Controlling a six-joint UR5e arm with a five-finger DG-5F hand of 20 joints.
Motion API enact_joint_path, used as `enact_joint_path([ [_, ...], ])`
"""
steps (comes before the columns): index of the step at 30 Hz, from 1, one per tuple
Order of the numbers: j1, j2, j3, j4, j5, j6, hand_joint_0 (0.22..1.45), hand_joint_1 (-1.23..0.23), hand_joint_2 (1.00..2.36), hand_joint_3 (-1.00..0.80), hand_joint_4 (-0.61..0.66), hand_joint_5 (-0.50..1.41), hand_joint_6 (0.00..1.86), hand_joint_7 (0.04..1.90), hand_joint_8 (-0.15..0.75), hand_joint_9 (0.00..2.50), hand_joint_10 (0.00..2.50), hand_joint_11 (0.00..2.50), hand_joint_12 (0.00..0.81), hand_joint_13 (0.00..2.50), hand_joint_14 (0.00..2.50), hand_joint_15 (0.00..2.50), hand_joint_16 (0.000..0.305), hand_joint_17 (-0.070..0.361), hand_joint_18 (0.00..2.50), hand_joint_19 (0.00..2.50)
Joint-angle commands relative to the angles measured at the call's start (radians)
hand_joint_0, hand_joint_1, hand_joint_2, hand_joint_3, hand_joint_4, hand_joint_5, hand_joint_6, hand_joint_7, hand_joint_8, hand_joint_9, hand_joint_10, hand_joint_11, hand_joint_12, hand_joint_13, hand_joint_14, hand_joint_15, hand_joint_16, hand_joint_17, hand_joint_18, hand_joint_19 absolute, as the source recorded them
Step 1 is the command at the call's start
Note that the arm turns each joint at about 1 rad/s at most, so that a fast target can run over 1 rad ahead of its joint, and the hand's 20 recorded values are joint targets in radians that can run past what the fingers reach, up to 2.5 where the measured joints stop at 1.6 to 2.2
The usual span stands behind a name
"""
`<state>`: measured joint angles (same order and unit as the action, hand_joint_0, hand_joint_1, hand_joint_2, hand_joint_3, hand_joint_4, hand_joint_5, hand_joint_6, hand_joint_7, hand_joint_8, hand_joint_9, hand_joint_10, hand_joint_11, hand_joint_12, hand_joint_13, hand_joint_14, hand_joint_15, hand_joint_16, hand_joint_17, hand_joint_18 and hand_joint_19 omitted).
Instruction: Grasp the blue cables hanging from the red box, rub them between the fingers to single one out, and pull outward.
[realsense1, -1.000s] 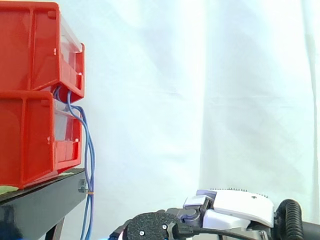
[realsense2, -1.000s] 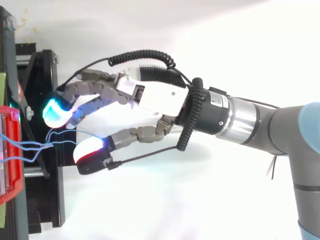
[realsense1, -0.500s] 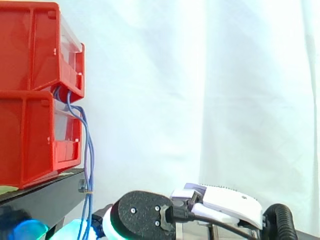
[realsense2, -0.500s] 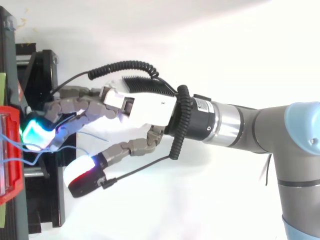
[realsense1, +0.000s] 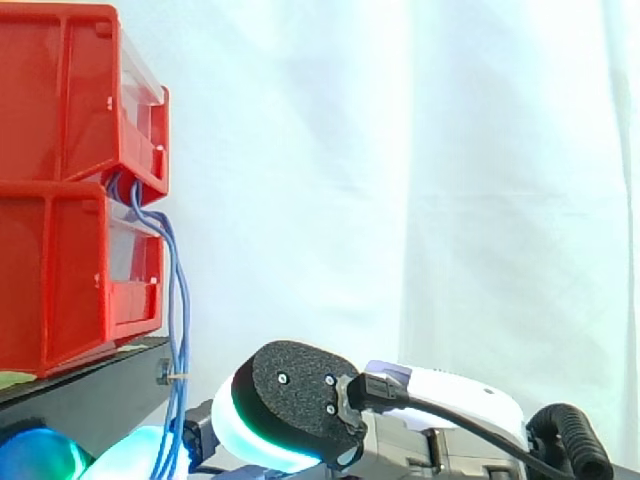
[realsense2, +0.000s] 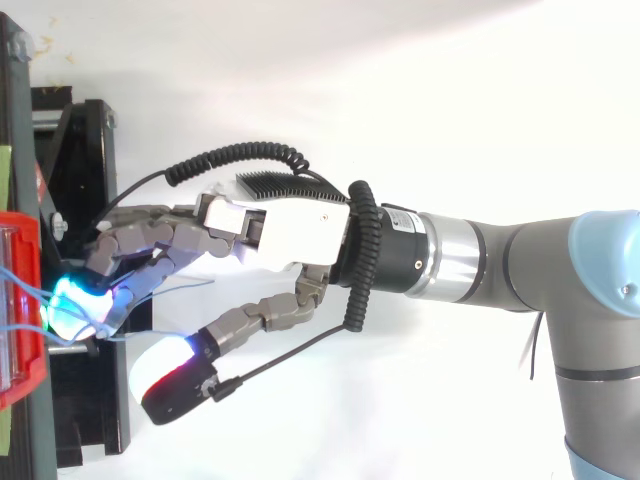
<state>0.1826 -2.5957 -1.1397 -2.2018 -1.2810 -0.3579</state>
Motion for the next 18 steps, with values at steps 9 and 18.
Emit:
enact_joint_path([
  [9, 0.002, 0.000, 0.000, -0.004, -0.012, 0.077, 0.57, -0.64, 1.00, -0.46, 0.33, -0.10, 0.50, 0.93, 0.265, 0.97, 0.01, 0.49, 0.337, 0.49, 0.01, 0.26, 0.042, 0.095, 0.26, 0.20],
  [18, -0.003, 0.006, 0.000, -0.033, -0.049, 0.154, 0.57, -0.64, 1.00, -0.45, 0.32, -0.09, 0.50, 0.99, 0.263, 1.03, 0.02, 0.55, 0.340, 0.53, 0.01, 0.29, 0.042, 0.095, 0.31, 0.24],
])
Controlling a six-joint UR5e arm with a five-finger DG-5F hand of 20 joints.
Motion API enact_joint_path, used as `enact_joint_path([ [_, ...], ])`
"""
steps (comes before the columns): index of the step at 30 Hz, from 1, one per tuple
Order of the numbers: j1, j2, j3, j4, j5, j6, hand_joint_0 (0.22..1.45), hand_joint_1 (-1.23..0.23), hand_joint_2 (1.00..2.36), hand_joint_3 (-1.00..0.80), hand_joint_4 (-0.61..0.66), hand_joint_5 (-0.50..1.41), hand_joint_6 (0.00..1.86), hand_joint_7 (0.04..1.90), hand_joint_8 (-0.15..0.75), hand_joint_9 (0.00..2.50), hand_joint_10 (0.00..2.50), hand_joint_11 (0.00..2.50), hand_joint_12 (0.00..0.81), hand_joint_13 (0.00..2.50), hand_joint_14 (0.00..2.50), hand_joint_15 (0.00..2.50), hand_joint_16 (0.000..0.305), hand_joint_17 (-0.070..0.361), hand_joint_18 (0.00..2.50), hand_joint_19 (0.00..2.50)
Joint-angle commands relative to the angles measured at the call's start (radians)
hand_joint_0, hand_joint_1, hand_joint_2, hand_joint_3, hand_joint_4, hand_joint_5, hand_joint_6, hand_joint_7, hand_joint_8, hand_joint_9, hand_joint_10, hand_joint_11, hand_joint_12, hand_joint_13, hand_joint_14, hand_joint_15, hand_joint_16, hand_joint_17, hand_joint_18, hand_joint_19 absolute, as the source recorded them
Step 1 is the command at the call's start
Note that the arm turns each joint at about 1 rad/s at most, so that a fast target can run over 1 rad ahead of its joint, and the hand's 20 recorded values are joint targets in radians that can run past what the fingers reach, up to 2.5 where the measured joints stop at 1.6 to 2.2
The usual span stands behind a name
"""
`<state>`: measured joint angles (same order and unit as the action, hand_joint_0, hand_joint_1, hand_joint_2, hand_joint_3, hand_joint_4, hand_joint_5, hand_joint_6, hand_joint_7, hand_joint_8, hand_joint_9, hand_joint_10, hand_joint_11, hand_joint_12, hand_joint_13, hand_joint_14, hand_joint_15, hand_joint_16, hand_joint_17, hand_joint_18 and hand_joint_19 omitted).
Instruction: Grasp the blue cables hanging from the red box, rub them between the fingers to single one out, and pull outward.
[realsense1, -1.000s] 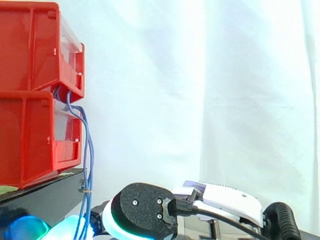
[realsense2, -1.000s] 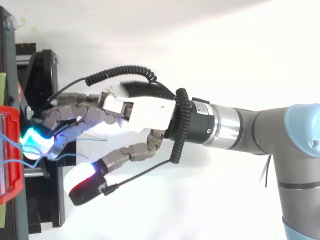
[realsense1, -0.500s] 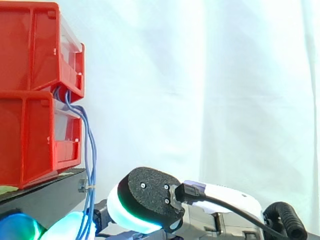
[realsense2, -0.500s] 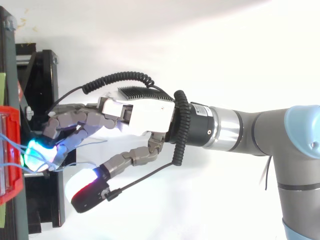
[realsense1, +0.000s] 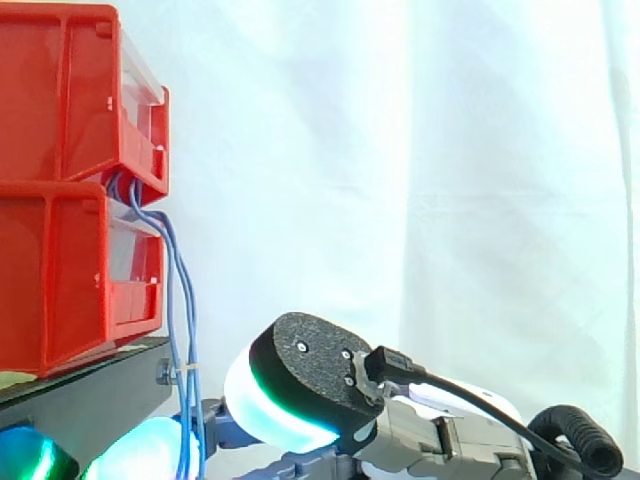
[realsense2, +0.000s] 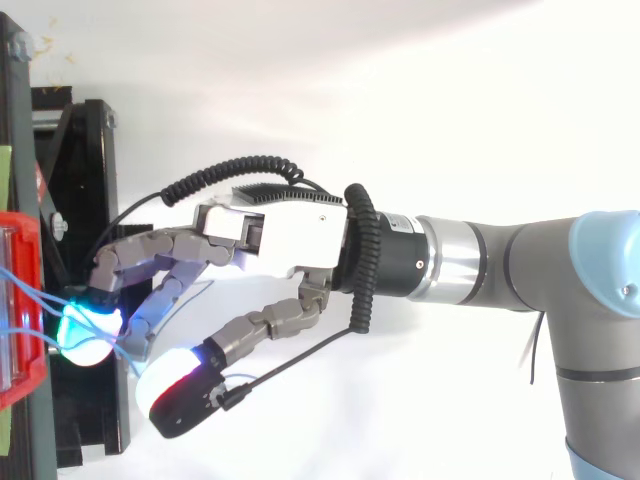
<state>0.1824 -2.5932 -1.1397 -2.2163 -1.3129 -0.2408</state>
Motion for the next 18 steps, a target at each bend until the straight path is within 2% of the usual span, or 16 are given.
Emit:
enact_joint_path([
  [1, -0.006, 0.007, 0.000, -0.033, -0.020, 0.044, 0.57, -0.64, 1.00, -0.45, 0.32, -0.09, 0.50, 0.99, 0.264, 1.03, 0.02, 0.55, 0.338, 0.54, 0.01, 0.30, 0.042, 0.095, 0.32, 0.24],
  [7, -0.011, 0.018, 0.000, -0.083, -0.025, 0.064, 0.57, -0.64, 1.00, -0.45, 0.32, -0.09, 0.50, 1.00, 0.264, 1.04, 0.02, 0.55, 0.338, 0.56, 0.01, 0.31, 0.042, 0.095, 0.34, 0.25],
  [15, -0.017, 0.054, 0.000, -0.195, -0.023, 0.087, 0.58, -0.64, 1.00, -0.45, 0.32, -0.09, 0.50, 1.01, 0.264, 1.04, 0.02, 0.55, 0.338, 0.57, 0.01, 0.30, 0.042, 0.095, 0.36, 0.27],
  [18, -0.018, 0.062, -0.002, -0.214, -0.025, 0.087, 0.58, -0.64, 1.00, -0.45, 0.31, -0.09, 0.50, 1.01, 0.262, 1.04, 0.02, 0.54, 0.337, 0.58, 0.01, 0.31, 0.042, 0.095, 0.36, 0.28],
])
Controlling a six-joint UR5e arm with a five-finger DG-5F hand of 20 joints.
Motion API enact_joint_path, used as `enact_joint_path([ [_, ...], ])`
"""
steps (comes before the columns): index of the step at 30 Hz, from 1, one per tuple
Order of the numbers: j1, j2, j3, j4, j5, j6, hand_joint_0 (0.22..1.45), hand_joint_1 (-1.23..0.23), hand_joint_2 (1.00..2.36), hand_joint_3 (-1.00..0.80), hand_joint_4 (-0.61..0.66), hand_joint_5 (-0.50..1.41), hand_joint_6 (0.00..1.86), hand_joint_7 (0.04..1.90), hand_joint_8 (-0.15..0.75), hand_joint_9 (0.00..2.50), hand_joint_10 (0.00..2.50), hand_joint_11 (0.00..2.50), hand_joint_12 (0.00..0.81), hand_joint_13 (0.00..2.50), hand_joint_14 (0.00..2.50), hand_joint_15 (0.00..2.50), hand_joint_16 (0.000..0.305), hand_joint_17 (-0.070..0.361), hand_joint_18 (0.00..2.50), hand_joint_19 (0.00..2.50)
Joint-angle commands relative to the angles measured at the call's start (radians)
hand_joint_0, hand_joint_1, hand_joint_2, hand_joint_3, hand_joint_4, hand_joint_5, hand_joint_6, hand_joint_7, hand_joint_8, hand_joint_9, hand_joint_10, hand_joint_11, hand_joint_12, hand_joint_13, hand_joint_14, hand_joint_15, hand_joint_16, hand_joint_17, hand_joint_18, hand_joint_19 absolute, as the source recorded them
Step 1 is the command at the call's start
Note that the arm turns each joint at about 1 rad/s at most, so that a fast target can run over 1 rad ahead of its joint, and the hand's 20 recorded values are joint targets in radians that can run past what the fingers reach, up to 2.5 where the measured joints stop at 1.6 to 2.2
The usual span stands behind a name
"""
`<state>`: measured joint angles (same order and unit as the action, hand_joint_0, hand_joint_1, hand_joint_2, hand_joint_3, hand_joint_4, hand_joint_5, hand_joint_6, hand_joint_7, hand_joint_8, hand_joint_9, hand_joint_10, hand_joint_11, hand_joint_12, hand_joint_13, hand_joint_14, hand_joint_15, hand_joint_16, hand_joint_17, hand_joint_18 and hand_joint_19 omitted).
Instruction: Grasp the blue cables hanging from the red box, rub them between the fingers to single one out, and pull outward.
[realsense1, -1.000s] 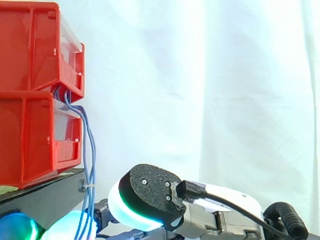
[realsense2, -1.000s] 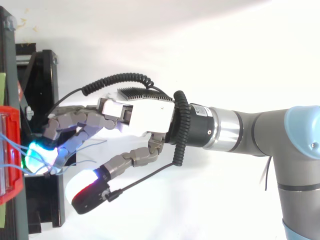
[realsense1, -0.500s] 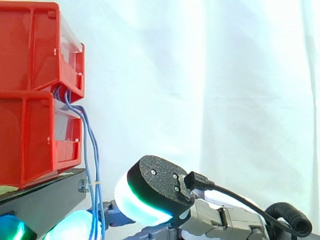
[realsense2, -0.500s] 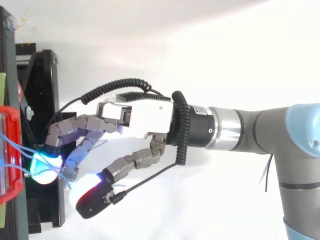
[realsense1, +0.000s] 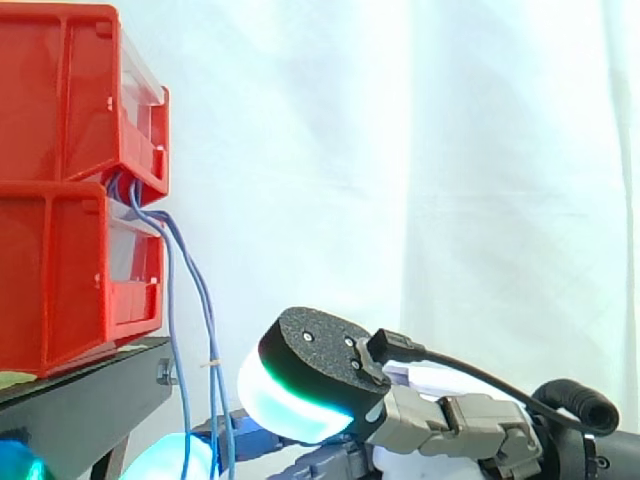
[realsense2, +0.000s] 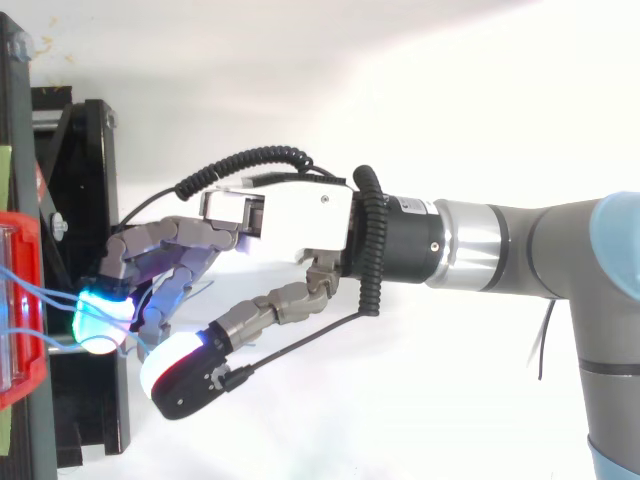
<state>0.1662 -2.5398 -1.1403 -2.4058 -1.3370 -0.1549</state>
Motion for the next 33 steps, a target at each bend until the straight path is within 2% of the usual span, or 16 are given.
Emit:
enact_joint_path([
  [1, -0.002, 0.015, 0.001, -0.036, -0.001, 0.002, 0.58, -0.64, 1.00, -0.45, 0.31, -0.09, 0.50, 1.01, 0.266, 1.04, 0.02, 0.55, 0.339, 0.58, 0.01, 0.31, 0.042, 0.095, 0.37, 0.28],
  [11, 0.007, 0.018, 0.002, -0.033, 0.001, 0.002, 0.58, -0.64, 1.00, -0.45, 0.32, -0.09, 0.50, 1.00, 0.259, 1.04, 0.02, 0.55, 0.336, 0.61, 0.01, 0.33, 0.043, 0.096, 0.42, 0.30],
  [13, 0.013, 0.018, 0.016, -0.007, 0.004, 0.012, 0.58, -0.64, 1.00, -0.45, 0.30, -0.09, 0.50, 1.01, 0.263, 1.04, 0.02, 0.56, 0.335, 0.62, 0.01, 0.33, 0.043, 0.097, 0.43, 0.31],
  [22, 0.022, 0.016, 0.022, 0.025, 0.001, 0.015, 0.59, -0.64, 1.00, -0.44, 0.29, -0.08, 0.50, 1.09, 0.262, 1.04, 0.02, 0.56, 0.336, 0.65, 0.02, 0.36, 0.043, 0.096, 0.46, 0.32],
  [27, 0.030, 0.016, 0.028, 0.034, 0.006, 0.040, 0.59, -0.65, 1.01, -0.43, 0.25, -0.08, 0.50, 1.15, 0.261, 1.03, 0.02, 0.56, 0.334, 0.67, 0.01, 0.37, 0.043, 0.096, 0.47, 0.34],
  [33, 0.032, 0.018, 0.028, 0.030, 0.002, 0.081, 0.59, -0.65, 1.01, -0.42, 0.21, -0.07, 0.50, 1.25, 0.261, 1.03, 0.02, 0.61, 0.333, 0.68, 0.02, 0.39, 0.042, 0.095, 0.47, 0.34],
])
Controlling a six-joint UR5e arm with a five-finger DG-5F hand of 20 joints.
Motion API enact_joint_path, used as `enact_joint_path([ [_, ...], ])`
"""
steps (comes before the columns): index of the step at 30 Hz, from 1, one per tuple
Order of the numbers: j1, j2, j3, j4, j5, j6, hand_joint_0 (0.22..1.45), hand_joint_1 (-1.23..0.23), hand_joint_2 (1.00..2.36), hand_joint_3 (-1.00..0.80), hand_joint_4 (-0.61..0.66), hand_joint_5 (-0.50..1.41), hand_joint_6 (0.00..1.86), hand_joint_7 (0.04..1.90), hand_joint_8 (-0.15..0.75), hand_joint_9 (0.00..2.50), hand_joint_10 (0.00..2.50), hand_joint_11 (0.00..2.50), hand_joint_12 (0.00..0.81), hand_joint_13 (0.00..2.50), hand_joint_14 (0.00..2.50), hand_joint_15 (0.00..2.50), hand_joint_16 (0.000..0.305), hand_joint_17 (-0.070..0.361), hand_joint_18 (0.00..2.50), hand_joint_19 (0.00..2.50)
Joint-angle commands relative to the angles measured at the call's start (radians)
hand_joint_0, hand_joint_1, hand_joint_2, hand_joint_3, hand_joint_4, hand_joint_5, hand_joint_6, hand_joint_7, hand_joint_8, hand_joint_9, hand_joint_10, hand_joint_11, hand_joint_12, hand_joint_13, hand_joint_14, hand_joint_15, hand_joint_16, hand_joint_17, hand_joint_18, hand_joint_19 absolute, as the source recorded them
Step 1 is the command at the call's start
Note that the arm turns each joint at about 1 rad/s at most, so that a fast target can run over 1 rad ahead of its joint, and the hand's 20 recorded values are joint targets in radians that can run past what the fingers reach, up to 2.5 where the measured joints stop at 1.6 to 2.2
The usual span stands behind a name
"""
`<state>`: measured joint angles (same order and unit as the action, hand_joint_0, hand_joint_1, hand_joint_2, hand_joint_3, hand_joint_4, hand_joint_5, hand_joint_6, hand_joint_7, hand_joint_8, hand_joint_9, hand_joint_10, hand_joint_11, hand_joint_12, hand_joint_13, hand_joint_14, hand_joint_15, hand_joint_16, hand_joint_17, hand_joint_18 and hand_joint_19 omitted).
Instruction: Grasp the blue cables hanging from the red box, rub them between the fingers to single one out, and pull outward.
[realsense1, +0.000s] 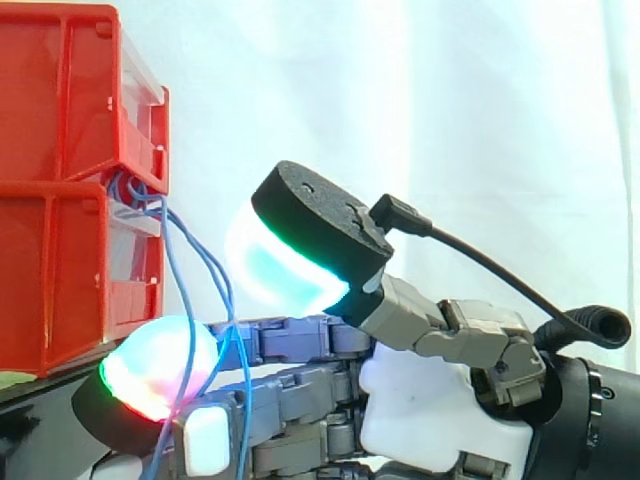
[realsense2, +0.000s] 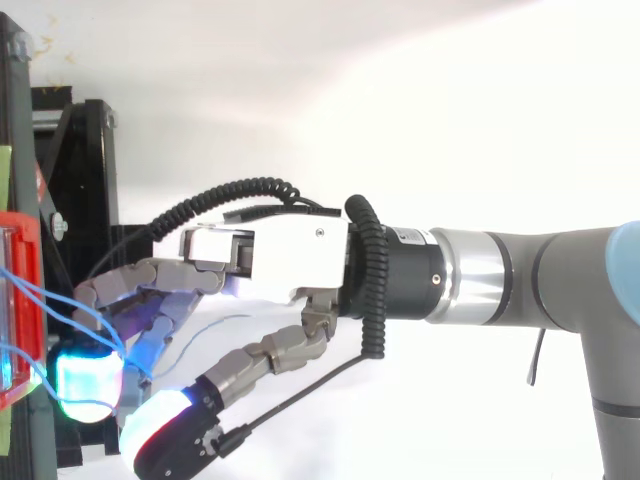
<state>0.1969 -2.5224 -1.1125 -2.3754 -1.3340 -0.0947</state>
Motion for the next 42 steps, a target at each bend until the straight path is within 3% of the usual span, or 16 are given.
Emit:
enact_joint_path([
  [1, 0.001, -0.001, 0.000, -0.001, -0.001, 0.029, 0.60, -0.65, 1.01, -0.42, 0.21, -0.07, 0.50, 1.26, 0.260, 1.04, 0.02, 0.62, 0.333, 0.68, 0.02, 0.39, 0.043, 0.096, 0.48, 0.35],
  [12, -0.001, -0.001, 0.000, -0.008, -0.001, 0.061, 0.59, -0.65, 1.01, -0.43, 0.21, -0.07, 0.50, 1.29, 0.257, 1.04, 0.02, 0.64, 0.332, 0.72, 0.02, 0.41, 0.042, 0.094, 0.53, 0.38],
  [21, -0.014, -0.001, 0.000, -0.084, -0.010, 0.073, 0.59, -0.65, 1.01, -0.43, 0.22, -0.08, 0.50, 1.26, 0.258, 1.04, 0.02, 0.64, 0.333, 0.75, 0.02, 0.43, 0.042, 0.094, 0.55, 0.40],
  [23, -0.019, -0.001, 0.000, -0.100, -0.010, 0.073, 0.62, -0.65, 1.01, -0.35, 0.18, -0.08, 0.50, 1.29, 0.256, 1.03, 0.02, 0.64, 0.330, 0.74, 0.02, 0.43, 0.042, 0.094, 0.55, 0.40],
  [26, -0.027, -0.001, 0.000, -0.127, -0.010, 0.075, 0.64, -0.66, 1.01, -0.28, 0.20, -0.11, 0.57, 1.15, 0.250, 1.00, 0.02, 0.70, 0.334, 0.74, 0.02, 0.44, 0.042, 0.094, 0.56, 0.40],
  [33, -0.044, 0.019, 0.000, -0.147, -0.010, 0.073, 0.62, -0.66, 1.01, -0.36, 0.21, -0.12, 0.59, 1.11, 0.248, 0.99, 0.02, 0.73, 0.335, 0.74, 0.02, 0.45, 0.042, 0.094, 0.55, 0.41],
  [37, -0.045, 0.037, 0.000, -0.191, -0.010, 0.069, 0.61, -0.66, 1.01, -0.39, 0.20, -0.13, 0.62, 1.06, 0.249, 0.99, 0.02, 0.73, 0.334, 0.74, 0.02, 0.45, 0.042, 0.095, 0.56, 0.42],
  [42, -0.044, 0.047, 0.000, -0.197, -0.010, 0.056, 0.60, -0.66, 1.01, -0.40, 0.20, -0.13, 0.64, 1.03, 0.253, 1.00, 0.02, 0.73, 0.334, 0.75, 0.02, 0.46, 0.042, 0.095, 0.56, 0.42],
])
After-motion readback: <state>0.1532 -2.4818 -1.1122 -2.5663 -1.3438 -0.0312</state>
